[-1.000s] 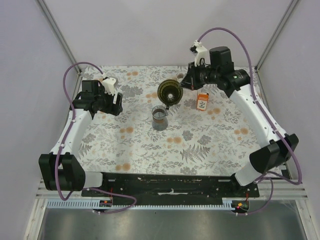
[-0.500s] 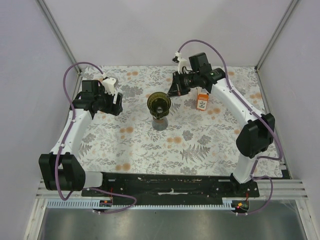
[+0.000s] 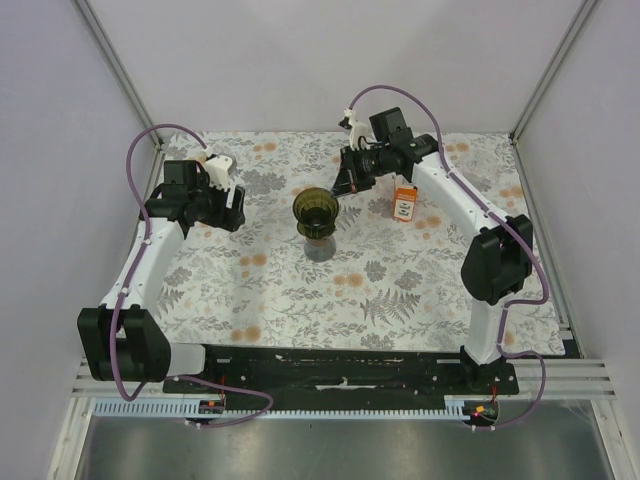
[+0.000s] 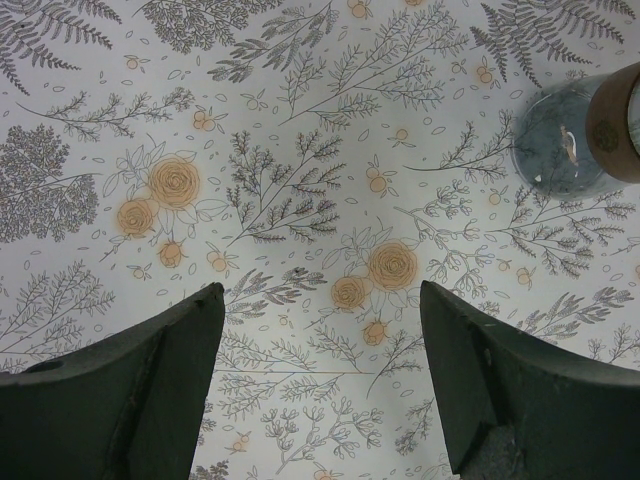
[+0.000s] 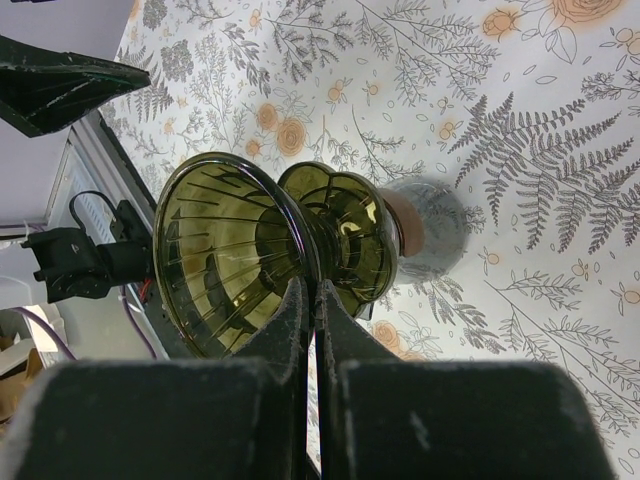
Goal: Place the coffee filter in the dripper
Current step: Place the coffee dripper on the coffee server.
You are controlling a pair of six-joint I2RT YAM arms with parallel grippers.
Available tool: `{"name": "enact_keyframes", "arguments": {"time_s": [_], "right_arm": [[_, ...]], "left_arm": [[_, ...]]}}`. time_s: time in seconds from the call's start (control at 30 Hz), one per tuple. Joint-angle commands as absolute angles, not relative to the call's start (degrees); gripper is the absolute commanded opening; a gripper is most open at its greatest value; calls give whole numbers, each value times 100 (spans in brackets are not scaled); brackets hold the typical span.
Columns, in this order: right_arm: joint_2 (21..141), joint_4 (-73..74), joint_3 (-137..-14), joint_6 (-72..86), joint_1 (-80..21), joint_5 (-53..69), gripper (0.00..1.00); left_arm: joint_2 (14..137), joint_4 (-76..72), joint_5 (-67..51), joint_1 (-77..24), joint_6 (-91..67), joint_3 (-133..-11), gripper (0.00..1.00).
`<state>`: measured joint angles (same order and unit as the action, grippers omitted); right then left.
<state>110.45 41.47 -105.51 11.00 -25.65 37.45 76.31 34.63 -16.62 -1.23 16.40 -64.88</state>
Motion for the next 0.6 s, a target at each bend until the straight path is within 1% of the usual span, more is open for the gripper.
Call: {"name": "enact_keyframes", "arguments": {"time_s": [0.0,0.03,0.07,0.2,0.23,0.3,0.4,0.47,0.57], "right_arm": [[11092,4192,-10907,1125,-2522,3718,3],[11083,4227,-10933,1090,-2522,3683,8],[11066,4262,-10951,1081,-2514,3639,10],[11022,4359,-11056,1020,-2514,3533,16],[11030,4377,-11091,993,-2514,3533,19],[11048,4421,-11144,984,-2514,3533,30],[11083,4500,-11215,949,-2505,3586,41],[11101,4552,-11267,914,-2514,3560,51],[10996,4667,-11373,800,-2496,3323,62]], "left_arm": [[7506,3489,-1670,-105,1828,-6530,84],[7497,3489,-1670,-105,1828,-6522,84],[7506,3489,-1670,-105,1819,-6530,84],[7515,3489,-1670,-105,1828,-6539,84],[7506,3481,-1679,-105,1828,-6548,84],[7506,3489,-1679,-105,1828,-6539,84],[7506,3498,-1661,-105,1837,-6530,84],[7497,3489,-1670,-105,1837,-6530,84],[7497,3489,-1652,-105,1846,-6530,84]]}}
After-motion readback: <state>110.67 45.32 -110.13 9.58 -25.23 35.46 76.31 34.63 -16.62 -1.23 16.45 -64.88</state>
